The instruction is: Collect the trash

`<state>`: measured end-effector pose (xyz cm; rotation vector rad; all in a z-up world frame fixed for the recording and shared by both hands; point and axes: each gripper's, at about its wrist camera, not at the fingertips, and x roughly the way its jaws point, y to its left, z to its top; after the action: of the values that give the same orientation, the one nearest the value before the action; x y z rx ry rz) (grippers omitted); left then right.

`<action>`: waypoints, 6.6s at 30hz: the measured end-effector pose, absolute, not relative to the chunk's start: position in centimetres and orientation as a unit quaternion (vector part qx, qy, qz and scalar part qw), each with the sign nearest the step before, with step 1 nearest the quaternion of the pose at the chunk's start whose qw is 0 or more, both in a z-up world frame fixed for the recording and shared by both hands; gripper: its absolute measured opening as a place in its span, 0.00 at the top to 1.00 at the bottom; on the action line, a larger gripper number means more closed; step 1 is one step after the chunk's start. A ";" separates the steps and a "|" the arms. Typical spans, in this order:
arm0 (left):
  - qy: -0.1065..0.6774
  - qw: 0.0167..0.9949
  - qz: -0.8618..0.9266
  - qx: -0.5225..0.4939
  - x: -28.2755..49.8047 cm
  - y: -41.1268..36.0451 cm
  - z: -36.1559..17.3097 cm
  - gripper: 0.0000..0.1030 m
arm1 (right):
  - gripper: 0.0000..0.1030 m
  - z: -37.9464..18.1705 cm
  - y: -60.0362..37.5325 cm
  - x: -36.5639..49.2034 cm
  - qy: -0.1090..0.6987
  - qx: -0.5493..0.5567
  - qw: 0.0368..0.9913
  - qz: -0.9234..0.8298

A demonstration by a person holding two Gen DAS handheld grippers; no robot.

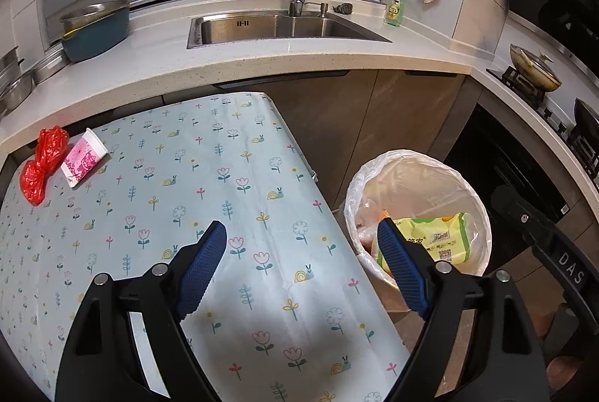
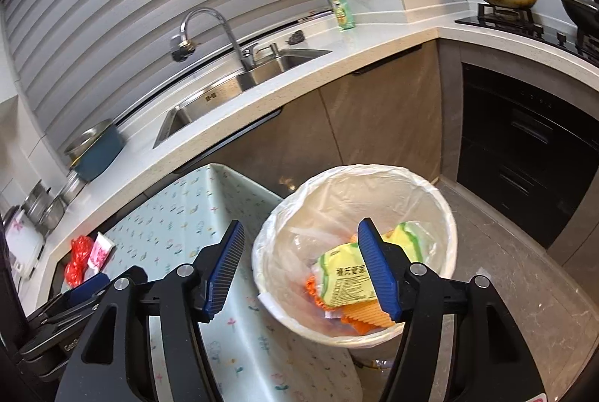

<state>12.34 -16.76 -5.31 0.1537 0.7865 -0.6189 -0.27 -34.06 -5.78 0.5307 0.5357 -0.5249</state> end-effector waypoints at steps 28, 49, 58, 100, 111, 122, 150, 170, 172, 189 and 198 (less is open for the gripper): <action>0.382 0.914 -0.134 0.005 21.1 4.9 -6.4 0.21 | 0.35 -5.5 -15.2 12.0 0.317 0.186 0.925 -0.094; 0.397 0.916 -0.061 -0.023 34.3 15.7 -8.8 0.13 | 0.31 -9.5 -5.6 27.2 0.369 0.187 0.910 -0.011; 0.409 0.911 -0.059 -0.013 40.1 15.8 -11.4 0.13 | 0.30 -12.2 -4.9 33.5 0.389 0.197 0.900 -0.001; 0.407 0.891 -0.199 -0.009 30.6 3.5 -6.7 0.66 | 0.75 -6.3 -12.0 25.1 0.309 0.234 0.921 -0.039; 0.400 0.873 -0.280 0.028 21.0 -7.1 -4.4 0.66 | 0.75 -3.2 -21.8 12.0 0.261 0.246 0.924 -0.134; 0.400 0.843 -0.353 0.072 13.6 -17.2 -4.5 0.66 | 0.75 -3.9 -30.9 1.2 0.237 0.263 0.905 -0.237; 0.386 0.839 -0.371 0.098 10.0 -25.3 -4.9 0.40 | 0.74 -5.3 -37.4 -3.8 0.230 0.276 0.892 -0.274; 0.377 0.860 -0.334 0.081 10.8 -21.8 -4.4 0.30 | 0.52 -5.2 -36.2 -0.9 0.259 0.255 0.897 -0.253; 0.376 0.862 -0.330 0.081 10.7 -21.4 -4.4 0.28 | 0.49 -4.9 -36.0 -0.9 0.258 0.252 0.898 -0.252; 0.356 0.884 -0.290 0.089 8.3 -17.6 -3.6 0.14 | 0.29 -2.6 -32.0 -2.0 0.291 0.181 0.909 -0.236; 0.354 0.893 -0.264 0.087 7.0 -14.8 -3.3 0.13 | 0.18 -1.8 -30.0 -3.8 0.303 0.145 0.913 -0.230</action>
<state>6.99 -14.82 -3.31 0.1805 0.7336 -0.5476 -3.79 -30.02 -1.80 0.2979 0.6249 -0.4745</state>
